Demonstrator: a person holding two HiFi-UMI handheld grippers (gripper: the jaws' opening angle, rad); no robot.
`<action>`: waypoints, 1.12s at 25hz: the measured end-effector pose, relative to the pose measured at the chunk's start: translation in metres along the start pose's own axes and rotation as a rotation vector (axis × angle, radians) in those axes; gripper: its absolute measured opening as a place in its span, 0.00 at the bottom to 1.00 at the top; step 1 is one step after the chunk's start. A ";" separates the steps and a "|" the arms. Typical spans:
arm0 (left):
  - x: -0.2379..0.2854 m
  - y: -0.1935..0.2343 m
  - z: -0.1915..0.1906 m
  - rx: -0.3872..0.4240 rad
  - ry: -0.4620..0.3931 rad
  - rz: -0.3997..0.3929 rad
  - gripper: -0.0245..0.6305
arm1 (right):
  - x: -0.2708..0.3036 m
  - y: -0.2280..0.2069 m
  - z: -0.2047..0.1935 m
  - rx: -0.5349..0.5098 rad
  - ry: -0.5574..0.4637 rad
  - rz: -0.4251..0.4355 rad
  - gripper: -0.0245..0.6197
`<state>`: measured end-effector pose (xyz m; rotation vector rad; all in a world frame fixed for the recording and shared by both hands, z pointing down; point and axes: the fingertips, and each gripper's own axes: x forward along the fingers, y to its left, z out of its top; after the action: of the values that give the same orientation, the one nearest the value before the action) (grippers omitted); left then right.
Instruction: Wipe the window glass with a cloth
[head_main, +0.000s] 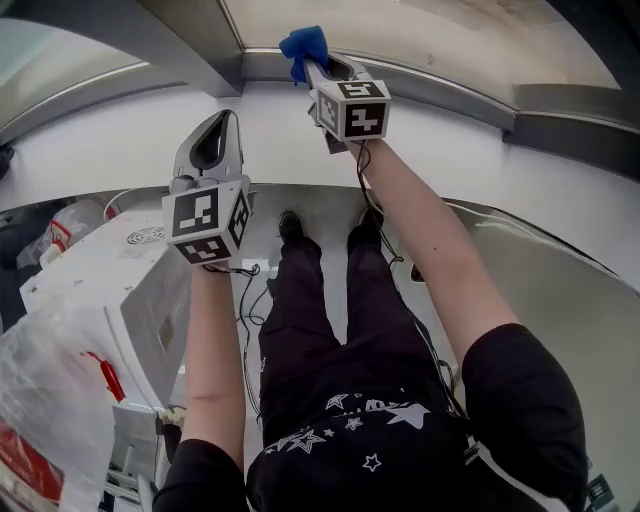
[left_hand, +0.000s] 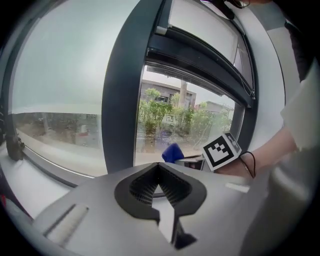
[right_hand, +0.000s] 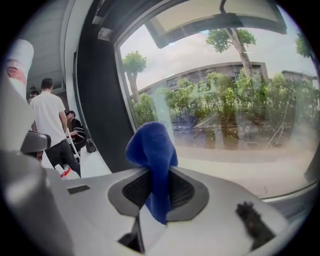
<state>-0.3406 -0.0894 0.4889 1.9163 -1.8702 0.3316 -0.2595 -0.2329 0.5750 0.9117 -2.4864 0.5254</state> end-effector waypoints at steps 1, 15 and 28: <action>0.001 0.005 -0.001 -0.007 0.000 0.001 0.05 | 0.010 0.008 -0.001 -0.015 0.002 0.010 0.15; 0.029 0.018 -0.024 -0.013 0.046 -0.039 0.05 | 0.101 0.043 -0.014 -0.132 0.014 0.079 0.15; 0.060 -0.046 -0.028 0.042 0.084 -0.096 0.05 | 0.067 -0.026 -0.030 -0.115 0.023 0.049 0.15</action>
<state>-0.2877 -0.1305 0.5344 1.9801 -1.7245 0.4168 -0.2797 -0.2708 0.6399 0.7984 -2.4949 0.4021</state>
